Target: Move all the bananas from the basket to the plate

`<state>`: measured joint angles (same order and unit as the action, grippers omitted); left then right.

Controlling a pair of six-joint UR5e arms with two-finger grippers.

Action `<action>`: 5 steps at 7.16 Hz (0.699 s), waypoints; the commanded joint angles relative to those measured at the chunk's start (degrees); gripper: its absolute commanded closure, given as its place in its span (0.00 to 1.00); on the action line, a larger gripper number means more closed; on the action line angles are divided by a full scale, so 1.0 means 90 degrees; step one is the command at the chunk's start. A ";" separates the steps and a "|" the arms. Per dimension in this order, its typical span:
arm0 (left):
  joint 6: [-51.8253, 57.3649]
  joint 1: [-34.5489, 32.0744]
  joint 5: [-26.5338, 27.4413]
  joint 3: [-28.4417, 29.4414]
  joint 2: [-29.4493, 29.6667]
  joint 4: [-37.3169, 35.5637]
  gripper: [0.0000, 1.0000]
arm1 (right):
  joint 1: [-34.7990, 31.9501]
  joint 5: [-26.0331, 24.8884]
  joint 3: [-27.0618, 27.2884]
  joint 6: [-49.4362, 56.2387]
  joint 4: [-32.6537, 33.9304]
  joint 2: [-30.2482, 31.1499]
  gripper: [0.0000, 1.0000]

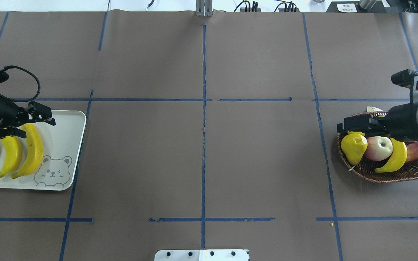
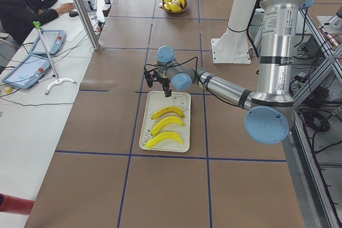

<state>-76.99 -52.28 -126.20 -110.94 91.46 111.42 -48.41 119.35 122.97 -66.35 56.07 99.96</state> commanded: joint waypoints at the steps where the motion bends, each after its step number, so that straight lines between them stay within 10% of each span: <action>1: -0.0748 0.0134 -0.0002 -0.0544 0.0839 -0.1069 0.00 | -0.0303 0.0088 -0.0156 0.1029 -0.0029 0.0679 0.00; 5: -0.1318 0.0515 0.0203 -0.0554 0.1069 -0.1081 0.00 | -0.1192 0.1120 -0.1443 0.1561 -0.0575 0.0876 0.00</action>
<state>-87.95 -48.16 -124.79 -115.88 100.78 101.75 -56.82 126.02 113.17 -53.27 52.20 107.37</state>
